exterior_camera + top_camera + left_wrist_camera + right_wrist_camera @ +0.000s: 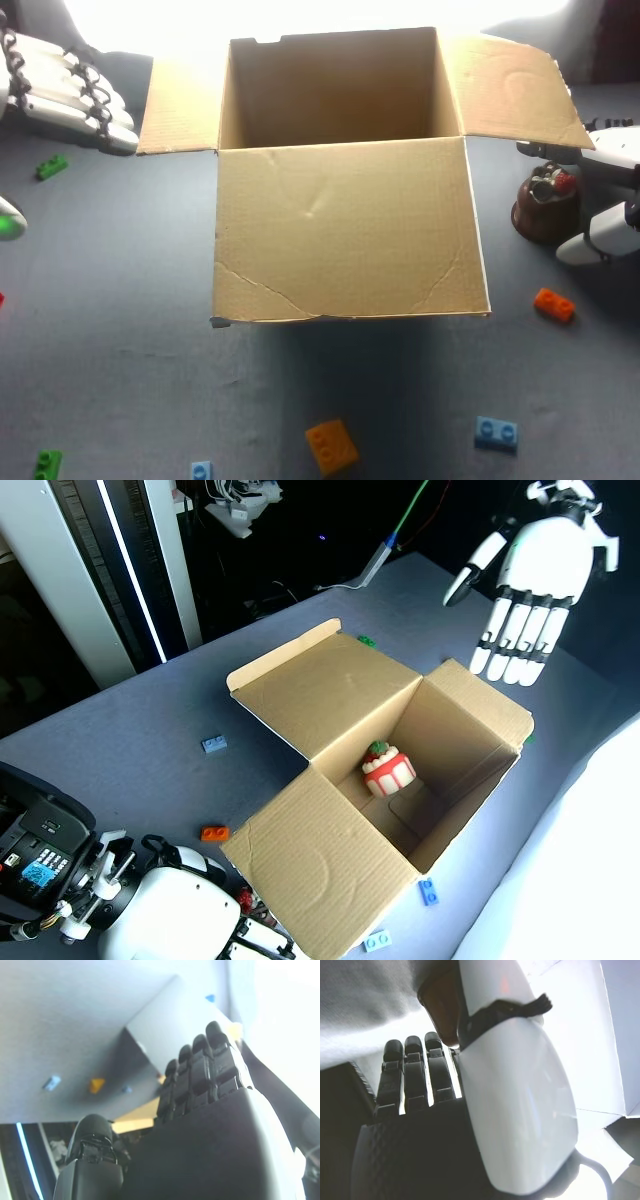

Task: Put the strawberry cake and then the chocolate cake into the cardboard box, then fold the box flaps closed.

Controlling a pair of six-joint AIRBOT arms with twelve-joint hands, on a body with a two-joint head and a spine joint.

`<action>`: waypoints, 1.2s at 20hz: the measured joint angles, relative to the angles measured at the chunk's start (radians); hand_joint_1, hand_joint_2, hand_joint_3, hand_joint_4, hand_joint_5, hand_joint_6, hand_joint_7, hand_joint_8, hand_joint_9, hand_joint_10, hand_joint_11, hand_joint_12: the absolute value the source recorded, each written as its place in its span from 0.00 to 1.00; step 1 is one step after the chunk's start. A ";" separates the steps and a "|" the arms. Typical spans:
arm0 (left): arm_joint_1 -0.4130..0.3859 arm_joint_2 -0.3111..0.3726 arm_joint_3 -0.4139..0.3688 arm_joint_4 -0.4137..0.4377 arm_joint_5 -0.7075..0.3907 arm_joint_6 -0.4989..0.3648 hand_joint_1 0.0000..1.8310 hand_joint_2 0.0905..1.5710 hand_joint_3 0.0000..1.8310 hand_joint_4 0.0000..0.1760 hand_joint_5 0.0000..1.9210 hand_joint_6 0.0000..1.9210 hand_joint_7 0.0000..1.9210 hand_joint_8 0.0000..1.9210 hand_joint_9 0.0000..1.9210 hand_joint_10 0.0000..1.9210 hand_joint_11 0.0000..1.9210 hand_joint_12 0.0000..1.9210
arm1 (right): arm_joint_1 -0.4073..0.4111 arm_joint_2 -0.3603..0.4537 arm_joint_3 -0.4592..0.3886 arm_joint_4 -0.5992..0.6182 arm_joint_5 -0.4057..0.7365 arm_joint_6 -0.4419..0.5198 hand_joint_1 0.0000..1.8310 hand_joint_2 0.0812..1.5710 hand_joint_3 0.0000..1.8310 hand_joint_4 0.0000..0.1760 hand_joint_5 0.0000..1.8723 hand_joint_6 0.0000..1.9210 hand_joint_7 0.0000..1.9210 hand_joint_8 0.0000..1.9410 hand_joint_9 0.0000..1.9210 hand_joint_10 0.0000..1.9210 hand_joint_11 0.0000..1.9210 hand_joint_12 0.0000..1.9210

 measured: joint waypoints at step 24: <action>0.170 -0.007 0.005 -0.223 0.029 0.135 0.00 0.74 0.00 0.05 0.05 0.00 0.06 0.00 0.06 0.00 0.00 0.28 | 0.042 0.199 -0.154 -0.010 0.012 0.014 0.66 0.74 0.00 0.00 0.44 0.55 0.46 0.70 0.33 0.68 0.13 0.93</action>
